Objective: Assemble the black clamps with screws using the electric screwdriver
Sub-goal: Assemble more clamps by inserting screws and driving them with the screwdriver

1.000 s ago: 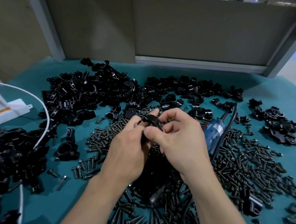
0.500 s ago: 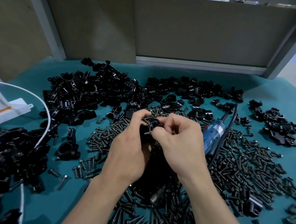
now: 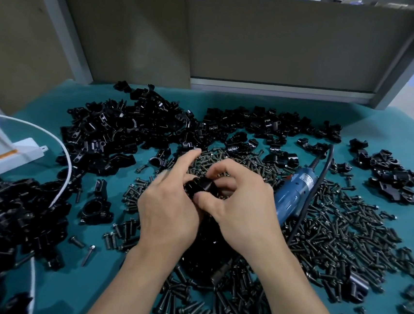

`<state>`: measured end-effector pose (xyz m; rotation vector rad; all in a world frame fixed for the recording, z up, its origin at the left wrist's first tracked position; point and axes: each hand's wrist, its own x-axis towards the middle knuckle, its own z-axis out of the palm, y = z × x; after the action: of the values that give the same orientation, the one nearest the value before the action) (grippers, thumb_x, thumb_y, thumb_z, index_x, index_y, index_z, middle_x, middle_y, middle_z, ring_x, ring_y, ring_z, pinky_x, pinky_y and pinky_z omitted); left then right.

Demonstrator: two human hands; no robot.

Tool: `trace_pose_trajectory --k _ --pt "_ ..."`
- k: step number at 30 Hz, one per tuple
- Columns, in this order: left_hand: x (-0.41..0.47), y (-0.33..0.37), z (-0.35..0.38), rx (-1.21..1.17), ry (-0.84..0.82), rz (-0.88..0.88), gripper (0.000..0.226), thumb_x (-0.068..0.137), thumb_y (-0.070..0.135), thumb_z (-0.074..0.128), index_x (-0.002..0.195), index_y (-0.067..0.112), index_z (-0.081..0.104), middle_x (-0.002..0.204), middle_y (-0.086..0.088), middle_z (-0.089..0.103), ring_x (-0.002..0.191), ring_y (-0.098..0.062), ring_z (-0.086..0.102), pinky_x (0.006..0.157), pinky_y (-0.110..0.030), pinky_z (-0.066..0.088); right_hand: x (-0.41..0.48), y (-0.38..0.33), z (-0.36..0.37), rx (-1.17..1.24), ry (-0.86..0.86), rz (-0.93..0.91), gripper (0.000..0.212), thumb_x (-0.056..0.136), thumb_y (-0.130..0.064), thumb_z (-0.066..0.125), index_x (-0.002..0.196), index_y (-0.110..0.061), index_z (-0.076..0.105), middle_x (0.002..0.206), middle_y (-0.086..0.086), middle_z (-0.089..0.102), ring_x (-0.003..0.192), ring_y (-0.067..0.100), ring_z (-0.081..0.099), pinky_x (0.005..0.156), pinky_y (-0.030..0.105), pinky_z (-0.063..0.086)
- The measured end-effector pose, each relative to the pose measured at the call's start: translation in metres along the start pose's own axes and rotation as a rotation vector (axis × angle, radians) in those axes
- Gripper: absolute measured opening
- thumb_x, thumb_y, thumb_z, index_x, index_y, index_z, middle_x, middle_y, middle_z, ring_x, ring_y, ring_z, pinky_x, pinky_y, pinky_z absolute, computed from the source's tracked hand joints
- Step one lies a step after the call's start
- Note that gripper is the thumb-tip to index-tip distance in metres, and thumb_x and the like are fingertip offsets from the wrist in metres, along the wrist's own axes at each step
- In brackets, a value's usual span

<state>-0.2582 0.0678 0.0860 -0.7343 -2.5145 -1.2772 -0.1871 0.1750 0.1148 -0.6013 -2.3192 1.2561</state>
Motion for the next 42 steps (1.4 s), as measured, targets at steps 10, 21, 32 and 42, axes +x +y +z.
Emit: trace_pose_trajectory --k 10,21,32,42 --pt "0.01 -0.004 -0.001 -0.829 -0.395 -0.198 0.053 0.073 0.0 0.065 0.113 0.032 0.08 0.102 -0.007 0.081 0.088 -0.018 0.077 0.079 -0.034 0.063 0.001 0.008 -0.005 -0.177 0.14 -0.128 0.061 0.08 -0.007 0.081 0.113 -0.054 0.061 0.073 -0.034 0.061 0.079 -0.013 0.062 0.073 0.008 0.05" --pt "0.018 -0.006 -0.002 -1.069 -0.164 -0.518 0.019 0.07 0.011 0.082 0.086 0.022 0.086 0.087 -0.007 0.081 0.073 -0.015 0.076 0.066 -0.018 0.059 0.01 0.015 -0.018 0.235 0.079 0.003 0.063 0.082 -0.013 0.08 0.133 -0.044 0.06 0.111 -0.014 0.075 0.092 0.004 0.075 0.08 0.032 0.063" --pt "0.018 -0.009 -0.001 -1.058 -0.28 -0.419 0.068 0.059 0.015 0.085 0.124 0.023 0.069 0.098 0.002 0.081 0.091 -0.011 0.077 0.075 -0.019 0.059 0.008 0.014 -0.01 0.343 0.087 0.067 0.03 0.08 -0.013 0.086 0.101 -0.033 0.082 0.089 -0.014 0.078 0.084 0.006 0.075 0.082 0.028 0.062" --pt "0.015 -0.012 0.003 -0.637 -0.495 -0.132 0.054 0.089 0.04 0.07 0.137 0.061 0.057 0.126 0.01 0.07 0.105 -0.013 0.075 0.097 -0.042 0.06 0.011 0.016 -0.018 0.314 0.026 0.077 0.032 0.089 -0.006 0.074 0.104 -0.033 0.08 0.094 -0.014 0.078 0.091 0.004 0.074 0.085 0.029 0.061"
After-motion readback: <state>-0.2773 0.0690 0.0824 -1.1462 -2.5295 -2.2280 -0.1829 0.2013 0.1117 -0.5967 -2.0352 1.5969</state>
